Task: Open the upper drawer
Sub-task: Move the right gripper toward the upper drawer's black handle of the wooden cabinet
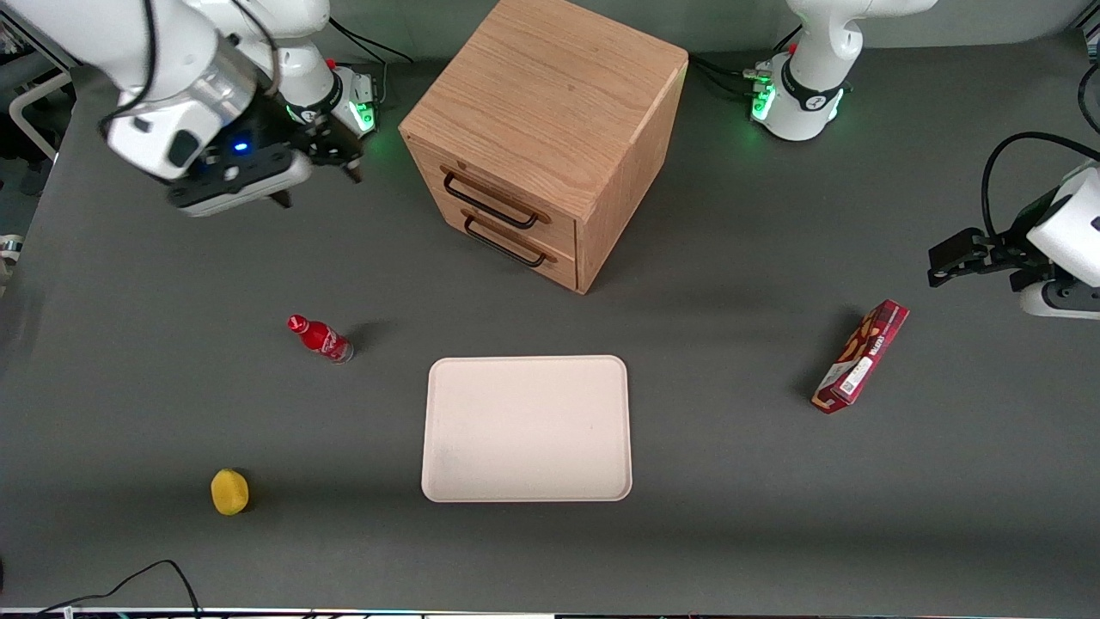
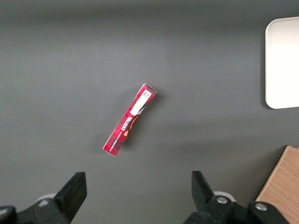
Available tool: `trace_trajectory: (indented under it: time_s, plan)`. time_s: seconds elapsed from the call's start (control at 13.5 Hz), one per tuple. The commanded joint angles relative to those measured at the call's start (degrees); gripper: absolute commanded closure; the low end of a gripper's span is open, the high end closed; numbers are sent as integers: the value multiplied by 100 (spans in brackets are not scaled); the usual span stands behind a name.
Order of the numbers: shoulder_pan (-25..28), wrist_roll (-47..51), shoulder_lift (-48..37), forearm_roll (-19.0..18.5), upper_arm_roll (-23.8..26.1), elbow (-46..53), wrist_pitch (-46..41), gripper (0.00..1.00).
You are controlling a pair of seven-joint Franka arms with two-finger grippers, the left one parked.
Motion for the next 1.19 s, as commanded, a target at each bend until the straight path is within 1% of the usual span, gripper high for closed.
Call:
trace_trajectory:
  time_s: [0.0, 0.07, 0.15, 0.3, 0.37, 0.52, 0.67, 0.81, 0.96, 1.11]
  plan:
    - [-40, -1597, 380, 477, -3, 99, -142, 0]
    - [-40, -2055, 512, 547, 40, 98, -221, 0]
    - [-49, -2451, 652, 721, 67, 98, -256, 0]
    - [-58, -3155, 1135, 1300, 58, 55, -292, 0]
    - [-41, -3472, 1329, 1364, 67, 54, -300, 0]
    - [3, -3580, 1602, 1391, 85, 19, -257, 0]
    - [4, -3589, 1621, 1400, 233, -252, -12, 0]
    - [4, -3502, 1490, 1409, 505, -699, 558, 0]
    - [4, -3492, 1323, 1409, 568, -1156, 981, 0]
    - [4, -3492, 1147, 1409, 620, -1543, 1210, 0]
